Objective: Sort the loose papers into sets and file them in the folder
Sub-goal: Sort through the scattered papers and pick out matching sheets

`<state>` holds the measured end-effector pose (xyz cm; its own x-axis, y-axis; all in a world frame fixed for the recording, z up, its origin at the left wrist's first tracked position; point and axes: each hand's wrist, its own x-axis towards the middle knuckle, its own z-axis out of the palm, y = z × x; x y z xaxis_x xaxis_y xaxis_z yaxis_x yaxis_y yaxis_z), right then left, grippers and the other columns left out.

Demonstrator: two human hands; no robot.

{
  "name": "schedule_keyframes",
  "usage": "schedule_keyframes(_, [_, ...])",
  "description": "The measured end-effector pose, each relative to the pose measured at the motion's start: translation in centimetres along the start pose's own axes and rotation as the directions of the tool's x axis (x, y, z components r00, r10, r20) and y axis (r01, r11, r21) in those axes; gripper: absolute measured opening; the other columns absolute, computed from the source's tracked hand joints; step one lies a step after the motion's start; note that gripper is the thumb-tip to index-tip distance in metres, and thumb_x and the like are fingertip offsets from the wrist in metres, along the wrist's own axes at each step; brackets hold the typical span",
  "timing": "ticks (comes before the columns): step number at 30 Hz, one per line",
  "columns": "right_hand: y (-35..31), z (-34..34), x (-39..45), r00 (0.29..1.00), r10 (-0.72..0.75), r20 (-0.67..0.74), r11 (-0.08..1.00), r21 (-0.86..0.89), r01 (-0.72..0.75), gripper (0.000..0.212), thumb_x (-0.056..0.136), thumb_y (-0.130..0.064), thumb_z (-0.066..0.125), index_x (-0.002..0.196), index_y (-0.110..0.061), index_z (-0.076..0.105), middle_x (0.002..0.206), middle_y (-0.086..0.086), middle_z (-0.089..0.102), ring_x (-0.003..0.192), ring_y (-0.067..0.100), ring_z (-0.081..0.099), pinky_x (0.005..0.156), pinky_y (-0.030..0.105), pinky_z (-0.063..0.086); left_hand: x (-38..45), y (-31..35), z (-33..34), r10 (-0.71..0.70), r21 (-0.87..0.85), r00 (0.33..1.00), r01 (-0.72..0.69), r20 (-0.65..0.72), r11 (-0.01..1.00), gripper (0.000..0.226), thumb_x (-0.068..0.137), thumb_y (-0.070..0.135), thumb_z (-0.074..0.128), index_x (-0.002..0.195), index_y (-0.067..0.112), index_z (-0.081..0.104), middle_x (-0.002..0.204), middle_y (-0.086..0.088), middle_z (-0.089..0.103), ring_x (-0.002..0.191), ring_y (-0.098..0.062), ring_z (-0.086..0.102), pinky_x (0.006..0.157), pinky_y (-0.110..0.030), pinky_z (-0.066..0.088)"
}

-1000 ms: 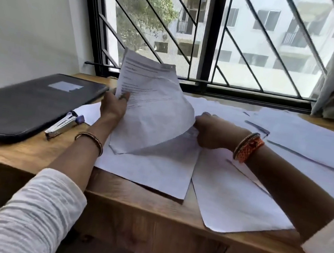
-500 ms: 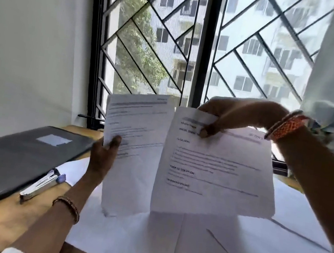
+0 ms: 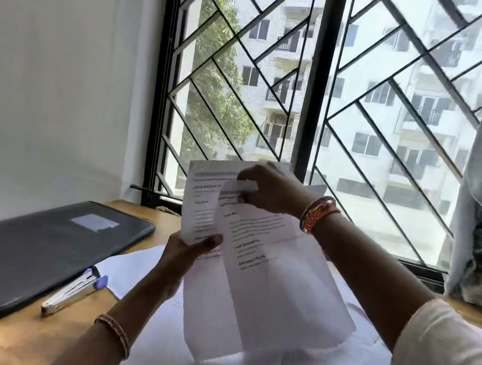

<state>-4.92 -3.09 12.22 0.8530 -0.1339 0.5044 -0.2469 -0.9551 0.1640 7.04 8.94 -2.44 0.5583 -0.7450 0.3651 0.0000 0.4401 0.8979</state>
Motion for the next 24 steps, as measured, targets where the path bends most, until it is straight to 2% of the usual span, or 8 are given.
schedule_keyframes(3, [0.2, -0.5, -2.1, 0.960, 0.043, -0.277, 0.966, -0.235, -0.111, 0.048, 0.086, -0.043, 0.060, 0.125, -0.016, 0.054, 0.117, 0.005, 0.063, 0.101, 0.023, 0.059, 0.077, 0.034, 0.049, 0.2, 0.2, -1.1, -0.015, -0.071, 0.996, 0.009, -0.087, 0.997, 0.027, 0.078, 0.005, 0.073, 0.104, 0.010, 0.068, 0.092, -0.006, 0.075, 0.078, -0.020, 0.072, 0.057, -0.026, 0.055])
schedule_keyframes(5, [1.2, -0.3, -4.4, 0.828, 0.215, -0.517, 0.959, -0.048, -0.279, 0.060, 0.083, -0.044, 0.063, 0.131, -0.012, 0.048, 0.126, 0.008, 0.056, 0.112, 0.027, 0.052, 0.084, 0.036, 0.044, 0.5, 0.2, -2.0, 0.006, -0.111, 0.992, -0.020, -0.129, 0.994, 0.023, 0.078, 0.001, 0.071, 0.100, 0.009, 0.067, 0.081, 0.001, 0.075, 0.069, -0.012, 0.071, 0.054, -0.020, 0.053])
schedule_keyframes(7, [2.9, 0.6, -6.4, 0.754, 0.519, -0.403, 0.854, 0.284, -0.437, 0.080, 0.073, -0.055, 0.068, 0.133, -0.008, 0.044, 0.129, 0.013, 0.053, 0.114, 0.030, 0.051, 0.088, 0.037, 0.042, 0.9, 0.1, -2.7, 0.021, -0.126, 0.990, -0.038, -0.137, 0.991, 0.032, 0.068, 0.003, 0.077, 0.097, 0.010, 0.066, 0.079, 0.003, 0.074, 0.069, -0.011, 0.070, 0.055, -0.018, 0.053])
schedule_keyframes(9, [4.2, 2.1, -8.2, 0.741, 0.670, -0.039, 0.573, 0.661, -0.484, 0.100, 0.056, -0.073, 0.069, 0.123, 0.001, 0.051, 0.110, 0.015, 0.061, 0.096, 0.025, 0.058, 0.079, 0.038, 0.044, 1.2, -0.2, -2.9, 0.019, -0.133, 0.992, -0.036, -0.127, 0.990, 0.037, 0.063, 0.006, 0.077, 0.099, 0.011, 0.067, 0.085, -0.001, 0.075, 0.075, -0.016, 0.071, 0.058, -0.021, 0.054])
schedule_keyframes(11, [4.8, 3.7, -9.5, 0.718, 0.693, 0.069, 0.362, 0.828, -0.428, 0.084, 0.058, -0.067, 0.072, 0.099, 0.006, 0.063, 0.082, 0.015, 0.062, 0.073, 0.020, 0.055, 0.065, 0.035, 0.041, 1.3, -0.5, -2.9, 0.022, -0.148, 0.995, -0.036, -0.094, 0.988, 0.046, 0.061, 0.011, 0.078, 0.106, 0.008, 0.066, 0.095, -0.007, 0.074, 0.084, -0.023, 0.071, 0.063, -0.027, 0.056])
schedule_keyframes(13, [4.5, 4.9, -10.0, 0.689, 0.725, 0.015, 0.312, 0.885, -0.347, 0.037, 0.078, -0.040, 0.074, 0.084, -0.004, 0.070, 0.075, 0.013, 0.067, 0.068, 0.017, 0.058, 0.060, 0.028, 0.044, 1.2, -0.6, -2.7, 0.022, -0.160, 0.998, -0.032, -0.065, 0.987, 0.060, 0.055, 0.019, 0.081, 0.111, 0.007, 0.064, 0.102, -0.011, 0.072, 0.090, -0.028, 0.070, 0.067, -0.034, 0.057])
schedule_keyframes(15, [3.6, 5.3, -10.2, 0.698, 0.716, -0.008, 0.273, 0.923, -0.271, 0.010, 0.086, -0.019, 0.070, 0.080, -0.011, 0.070, 0.070, 0.002, 0.068, 0.064, 0.013, 0.060, 0.054, 0.021, 0.048, 1.2, -0.7, -2.8, 0.028, -0.143, 0.997, -0.039, -0.073, 0.989, 0.061, 0.053, 0.022, 0.081, 0.110, 0.008, 0.064, 0.101, -0.010, 0.073, 0.087, -0.026, 0.071, 0.065, -0.032, 0.057])
schedule_keyframes(24, [2.2, 4.7, -9.6, 0.707, 0.698, -0.113, 0.298, 0.944, -0.143, 0.008, 0.086, -0.004, 0.067, 0.079, -0.008, 0.069, 0.067, 0.000, 0.062, 0.053, 0.004, 0.054, 0.049, 0.018, 0.046, 1.8, -1.2, -3.3, 0.046, -0.163, 0.992, -0.065, -0.114, 0.985, 0.040, 0.060, 0.005, 0.074, 0.098, 0.015, 0.067, 0.095, -0.004, 0.074, 0.081, -0.019, 0.071, 0.068, -0.029, 0.059])
